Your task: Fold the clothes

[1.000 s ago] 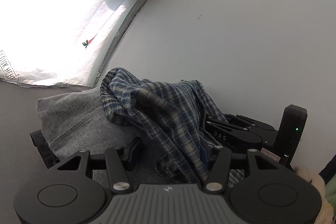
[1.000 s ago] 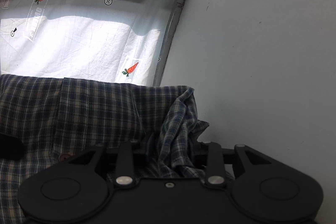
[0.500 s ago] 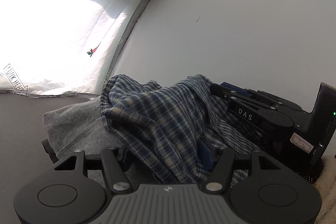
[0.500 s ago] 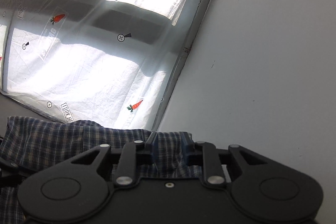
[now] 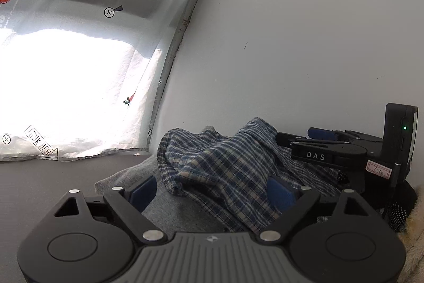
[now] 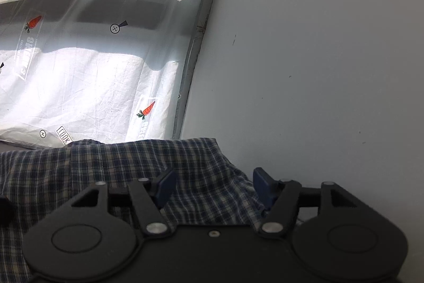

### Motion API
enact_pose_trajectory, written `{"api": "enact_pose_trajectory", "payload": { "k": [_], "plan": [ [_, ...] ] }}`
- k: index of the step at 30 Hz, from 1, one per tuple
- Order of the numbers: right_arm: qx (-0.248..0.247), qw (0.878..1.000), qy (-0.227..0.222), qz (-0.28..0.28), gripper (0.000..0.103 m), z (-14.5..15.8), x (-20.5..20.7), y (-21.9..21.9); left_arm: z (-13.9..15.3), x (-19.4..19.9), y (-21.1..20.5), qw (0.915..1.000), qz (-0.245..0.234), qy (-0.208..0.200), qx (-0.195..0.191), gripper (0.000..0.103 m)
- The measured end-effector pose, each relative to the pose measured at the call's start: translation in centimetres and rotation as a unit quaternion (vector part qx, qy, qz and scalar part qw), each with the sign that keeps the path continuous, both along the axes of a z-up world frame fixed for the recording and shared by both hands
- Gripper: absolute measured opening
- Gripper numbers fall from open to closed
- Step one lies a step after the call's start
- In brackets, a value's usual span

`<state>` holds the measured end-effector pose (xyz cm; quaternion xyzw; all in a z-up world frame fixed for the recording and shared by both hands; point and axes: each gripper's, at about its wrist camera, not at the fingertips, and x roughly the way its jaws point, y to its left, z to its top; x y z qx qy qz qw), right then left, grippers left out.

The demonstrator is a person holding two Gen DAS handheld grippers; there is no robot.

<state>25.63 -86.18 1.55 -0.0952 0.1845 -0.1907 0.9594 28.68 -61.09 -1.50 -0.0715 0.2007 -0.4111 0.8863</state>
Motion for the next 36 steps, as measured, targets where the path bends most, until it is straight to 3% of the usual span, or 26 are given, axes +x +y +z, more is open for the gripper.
{"api": "enact_pose_trajectory", "payload": {
  "k": [5,7,12,15,19,23,26,30,36],
  "plan": [
    [-0.019,0.999,-0.045,-0.005,0.096,1.7,-2.7,3.0,1.9,-2.6,4.7,0.9955,0.053,-0.079,-0.008,0.103],
    [-0.012,0.998,-0.059,-0.006,0.098,2.0,-3.5,4.3,2.3,-3.5,6.5,0.9928,0.078,-0.09,-0.014,0.103],
    [0.038,0.995,-0.092,0.022,0.102,2.1,-4.9,7.7,3.2,-5.5,11.2,0.9814,0.174,-0.079,-0.018,0.103],
    [0.047,0.993,-0.098,0.048,0.102,1.8,-5.7,10.4,3.4,-6.8,14.7,0.9769,0.203,-0.058,-0.033,0.103],
    [0.061,0.99,-0.103,0.08,0.103,1.2,-6.8,15.1,4.0,-8.9,18.6,0.9661,0.245,-0.079,-0.015,0.103],
    [0.082,0.986,-0.102,0.105,0.103,0.6,-8.4,20.3,4.5,-10.1,23.2,0.9651,0.254,-0.064,-0.001,0.103],
    [0.093,0.984,-0.101,0.111,0.103,0.5,-9.8,24.9,4.9,-11.2,27.2,0.9583,0.279,-0.063,0.0,0.103],
    [0.104,0.983,-0.094,0.115,0.103,0.5,-11.7,31.8,5.3,-13.1,32.8,0.9546,0.283,-0.088,0.034,0.103],
    [0.142,0.979,-0.084,0.12,0.103,0.1,-14.2,41.6,4.9,-16.2,41.7,0.9518,0.286,-0.079,0.076,0.103]
  ]
}}
